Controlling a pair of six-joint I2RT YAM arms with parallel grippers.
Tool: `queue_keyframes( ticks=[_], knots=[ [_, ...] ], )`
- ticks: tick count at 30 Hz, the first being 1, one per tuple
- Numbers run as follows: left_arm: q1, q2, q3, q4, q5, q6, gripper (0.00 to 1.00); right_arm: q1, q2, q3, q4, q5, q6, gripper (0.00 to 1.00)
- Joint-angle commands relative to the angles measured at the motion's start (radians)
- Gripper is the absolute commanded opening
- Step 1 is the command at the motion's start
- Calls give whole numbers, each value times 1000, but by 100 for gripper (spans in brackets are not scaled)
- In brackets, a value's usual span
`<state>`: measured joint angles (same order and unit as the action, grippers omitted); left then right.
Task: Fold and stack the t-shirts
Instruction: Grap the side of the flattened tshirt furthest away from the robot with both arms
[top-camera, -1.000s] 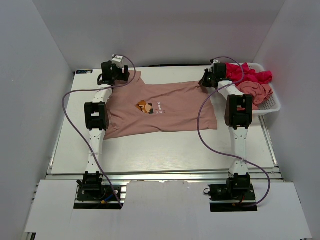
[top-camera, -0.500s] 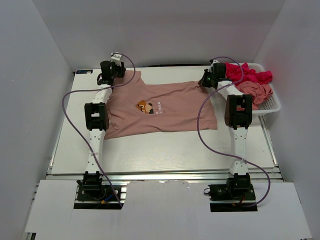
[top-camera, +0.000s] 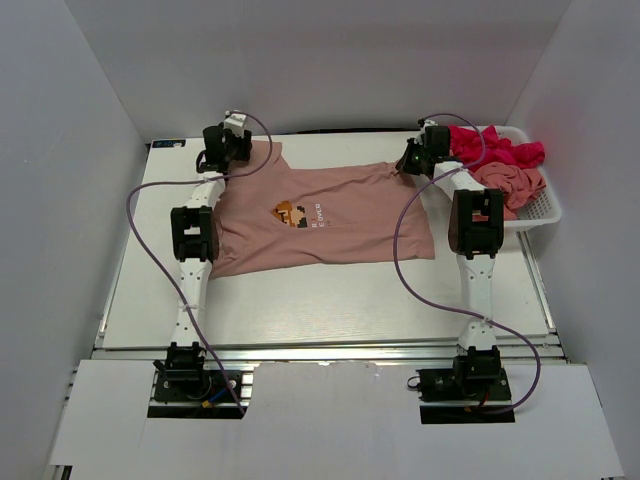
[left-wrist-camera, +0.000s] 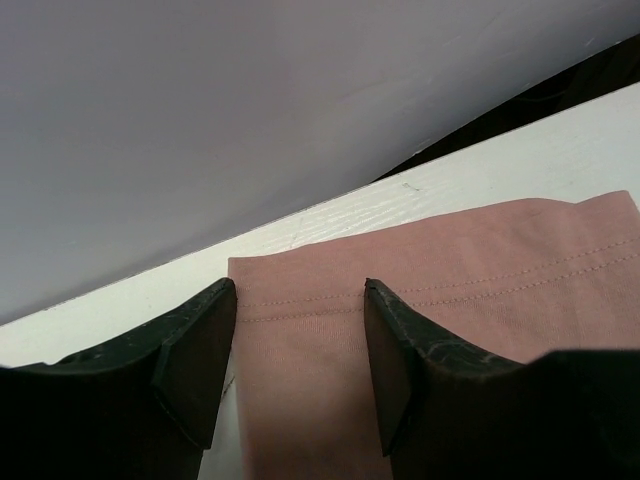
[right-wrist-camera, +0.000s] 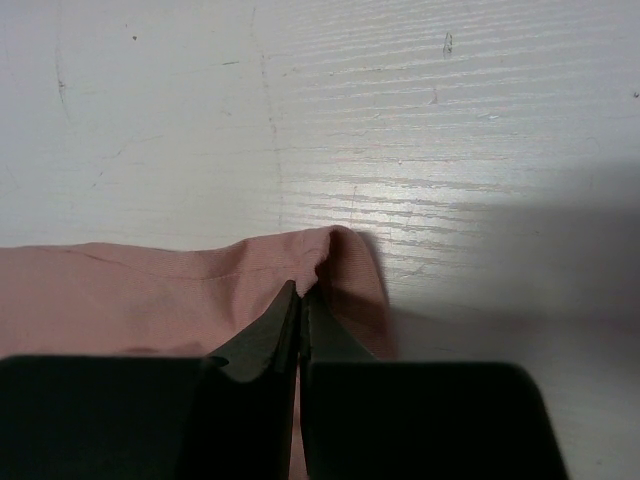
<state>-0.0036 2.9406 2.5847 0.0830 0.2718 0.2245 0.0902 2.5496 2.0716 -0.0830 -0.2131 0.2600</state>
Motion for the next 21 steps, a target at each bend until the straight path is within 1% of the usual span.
queue_keyframes(
  ticks=[1,2,3,7,9,10,13,14,16,17,21],
  knots=[
    [2,3,-8,-19,-19,26,63,8,-52,21,-35,3,-13,0],
    [2,8,-8,-17,-17,26,63,8,-52,21,-35,4,-13,0],
    [2,11,-5,-17,-19,24,58,8,-57,19,-37,6,-13,0],
    [2,26,5,-29,-13,26,47,9,-69,13,-34,9,-13,0],
    [2,35,6,-42,-3,27,43,11,-77,13,-31,8,-10,0],
    [2,40,8,-45,-3,24,37,11,-78,12,-29,6,-10,0],
    [2,57,29,-51,-9,19,24,14,-84,10,-27,4,-10,0],
    [2,60,38,-57,-8,19,14,14,-84,8,-26,6,-11,0],
    [2,57,41,-63,-2,19,2,14,-88,8,-26,9,-13,0],
    [2,55,41,-66,0,19,0,14,-86,8,-26,9,-13,0],
    [2,34,38,-74,4,16,0,17,-81,1,-20,4,-8,0]
  ],
)
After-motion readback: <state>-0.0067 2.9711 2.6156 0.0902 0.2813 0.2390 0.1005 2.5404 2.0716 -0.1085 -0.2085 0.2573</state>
